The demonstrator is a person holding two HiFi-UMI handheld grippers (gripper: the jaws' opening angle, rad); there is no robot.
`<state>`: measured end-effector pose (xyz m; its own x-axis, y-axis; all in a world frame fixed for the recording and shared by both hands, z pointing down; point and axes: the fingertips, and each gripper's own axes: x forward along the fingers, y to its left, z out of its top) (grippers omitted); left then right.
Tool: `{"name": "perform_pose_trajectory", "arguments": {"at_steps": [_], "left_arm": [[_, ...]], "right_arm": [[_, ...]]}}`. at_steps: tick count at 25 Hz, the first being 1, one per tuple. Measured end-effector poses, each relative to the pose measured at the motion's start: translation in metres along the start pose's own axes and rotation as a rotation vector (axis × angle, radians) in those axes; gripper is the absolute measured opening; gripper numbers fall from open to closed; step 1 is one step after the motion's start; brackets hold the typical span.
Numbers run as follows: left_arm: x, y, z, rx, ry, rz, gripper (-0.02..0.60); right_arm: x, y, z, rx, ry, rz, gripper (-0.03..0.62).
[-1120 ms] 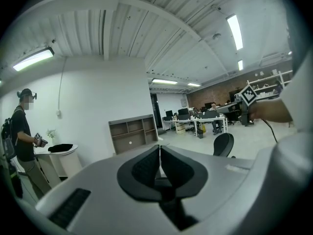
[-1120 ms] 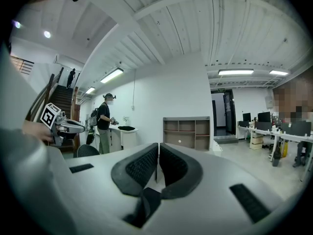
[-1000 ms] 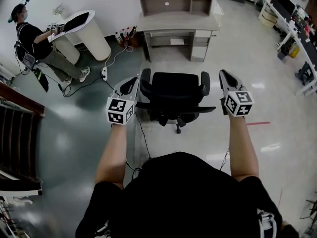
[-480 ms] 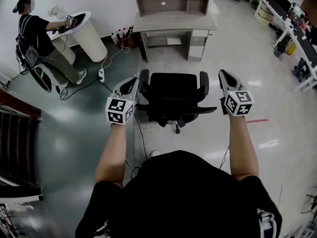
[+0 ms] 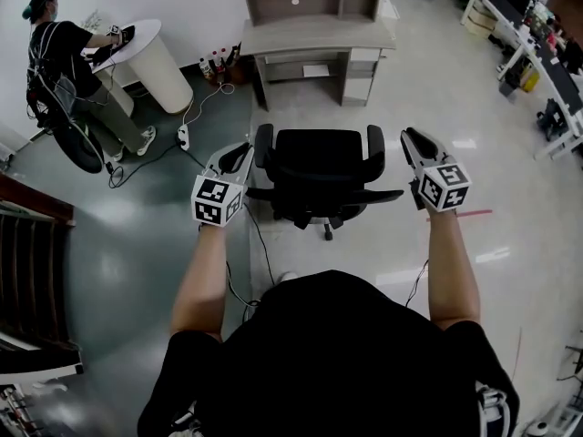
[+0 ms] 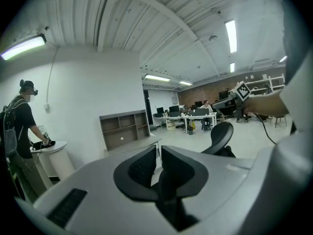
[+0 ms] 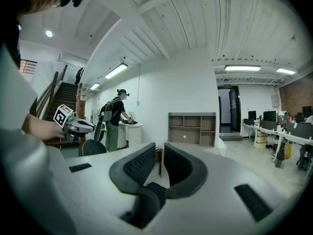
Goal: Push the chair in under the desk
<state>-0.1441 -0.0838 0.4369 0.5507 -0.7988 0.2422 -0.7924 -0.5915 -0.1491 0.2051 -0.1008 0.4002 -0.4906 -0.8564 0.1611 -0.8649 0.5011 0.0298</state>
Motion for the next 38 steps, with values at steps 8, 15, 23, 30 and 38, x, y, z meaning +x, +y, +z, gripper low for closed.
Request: {"name": "perform_pose_trajectory", "arguments": {"at_steps": [8, 15, 23, 30, 38], "left_arm": [[0.004, -0.018, -0.054, 0.073, 0.163, -0.137, 0.105], [0.008, -0.049, -0.096, 0.157, 0.299, -0.253, 0.149], [0.013, -0.08, -0.149, 0.284, 0.45, -0.375, 0.204], [0.015, -0.102, -0.176, 0.335, 0.53, -0.427, 0.236], [0.028, -0.111, -0.197, 0.455, 0.609, -0.468, 0.252]], "right_arm": [[-0.009, 0.006, -0.037, -0.017, 0.115, 0.074, 0.114], [-0.024, 0.01, -0.083, -0.008, 0.229, 0.15, 0.177], [-0.024, 0.034, -0.133, -0.002, 0.357, 0.259, 0.243], [-0.021, 0.059, -0.183, -0.056, 0.478, 0.359, 0.29], [-0.012, 0.076, -0.223, -0.28, 0.62, 0.413, 0.305]]}}
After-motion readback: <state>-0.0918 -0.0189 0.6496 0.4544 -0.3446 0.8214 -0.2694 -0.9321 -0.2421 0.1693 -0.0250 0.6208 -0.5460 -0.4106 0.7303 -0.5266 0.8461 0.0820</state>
